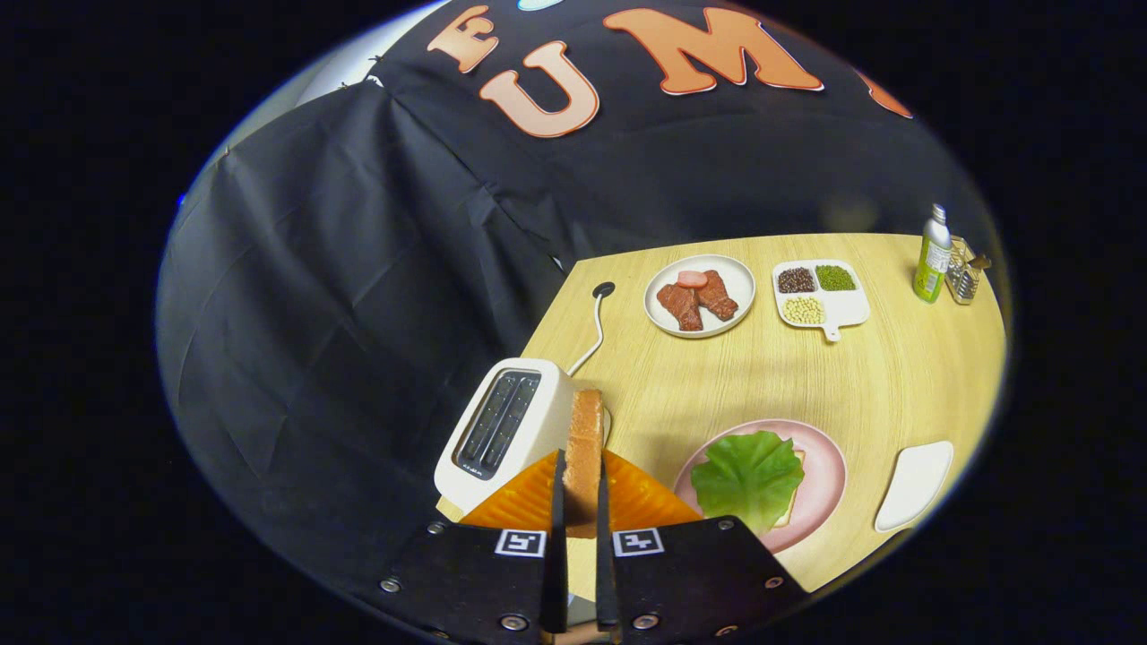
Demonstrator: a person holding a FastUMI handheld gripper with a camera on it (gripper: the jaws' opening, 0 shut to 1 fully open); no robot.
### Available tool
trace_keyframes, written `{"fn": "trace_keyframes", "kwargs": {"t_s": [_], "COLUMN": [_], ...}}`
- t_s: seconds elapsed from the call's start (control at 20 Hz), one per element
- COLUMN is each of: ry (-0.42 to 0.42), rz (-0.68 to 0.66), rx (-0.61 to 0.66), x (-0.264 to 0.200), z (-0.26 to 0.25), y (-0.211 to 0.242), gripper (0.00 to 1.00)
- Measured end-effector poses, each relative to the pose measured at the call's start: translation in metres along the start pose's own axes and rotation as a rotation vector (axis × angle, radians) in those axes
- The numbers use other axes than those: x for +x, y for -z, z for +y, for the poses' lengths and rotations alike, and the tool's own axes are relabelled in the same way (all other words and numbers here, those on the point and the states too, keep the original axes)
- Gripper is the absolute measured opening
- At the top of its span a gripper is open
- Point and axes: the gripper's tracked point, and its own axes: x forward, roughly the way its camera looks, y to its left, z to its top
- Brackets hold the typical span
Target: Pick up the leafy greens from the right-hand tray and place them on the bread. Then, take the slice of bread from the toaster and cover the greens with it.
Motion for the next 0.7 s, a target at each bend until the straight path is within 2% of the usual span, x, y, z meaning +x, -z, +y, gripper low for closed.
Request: {"fn": "trace_keyframes", "kwargs": {"t_s": [0.7], "ry": [-0.001], "rz": [0.027], "rx": [0.133], "x": [0.016], "z": [-0.089], "y": [0.035], "gripper": [0.13]}}
